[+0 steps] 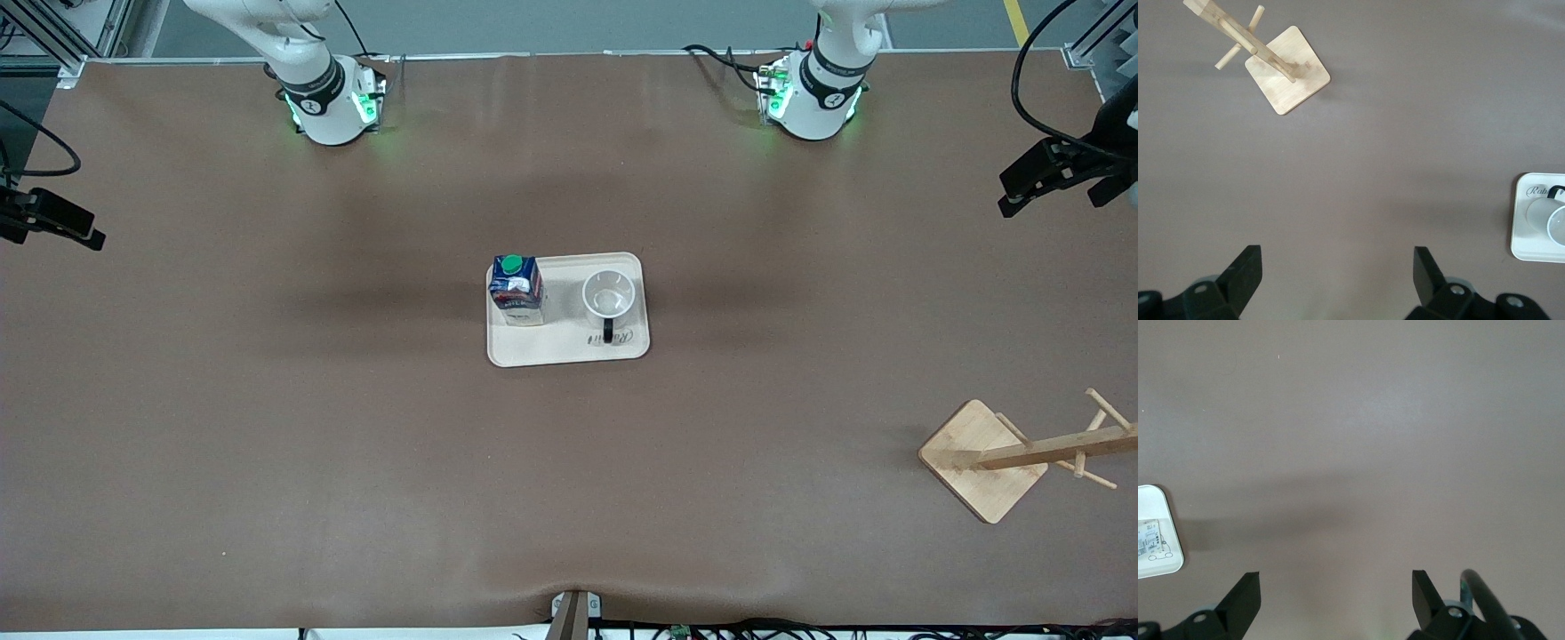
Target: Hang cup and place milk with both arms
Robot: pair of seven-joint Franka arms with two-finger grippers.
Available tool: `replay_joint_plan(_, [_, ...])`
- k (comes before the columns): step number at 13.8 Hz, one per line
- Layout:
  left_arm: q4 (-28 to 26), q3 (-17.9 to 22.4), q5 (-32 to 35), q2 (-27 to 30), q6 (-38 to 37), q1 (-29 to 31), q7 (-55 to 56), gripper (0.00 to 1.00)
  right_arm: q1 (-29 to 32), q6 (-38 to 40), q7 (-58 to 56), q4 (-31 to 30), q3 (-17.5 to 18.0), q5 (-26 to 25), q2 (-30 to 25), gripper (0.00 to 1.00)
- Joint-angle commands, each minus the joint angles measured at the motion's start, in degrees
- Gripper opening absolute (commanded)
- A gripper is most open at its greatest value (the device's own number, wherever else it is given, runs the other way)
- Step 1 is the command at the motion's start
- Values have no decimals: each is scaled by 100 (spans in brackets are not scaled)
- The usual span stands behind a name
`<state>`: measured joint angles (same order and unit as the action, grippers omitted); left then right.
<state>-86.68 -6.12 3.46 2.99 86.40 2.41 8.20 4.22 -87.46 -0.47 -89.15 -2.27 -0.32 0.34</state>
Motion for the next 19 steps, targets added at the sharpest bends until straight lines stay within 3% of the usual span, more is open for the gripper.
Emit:
replay_joint_plan(1, [99,41,-100,-44,-26,-39,-55,100,105,72,29,126,69,14,62,100])
replay_joint_plan(7, [21,-29,-100,-149,-255,-74,-20,100,105,63,29,126,69,14,62,100])
replay_joint_plan(10, [-330,-563,-274,-403,-194,-92,59,100,105,45,29,126,69,14,71,100])
replay_joint_plan(17, [-2043,-1926,-416,-448,2044,-144,1841,100,105,19,38,126,69,32,124,100])
replay_joint_plan(19, [-2282,-2286,-416,-780,2704,-153,2263,100,105,19,38,126,78,31,124,100])
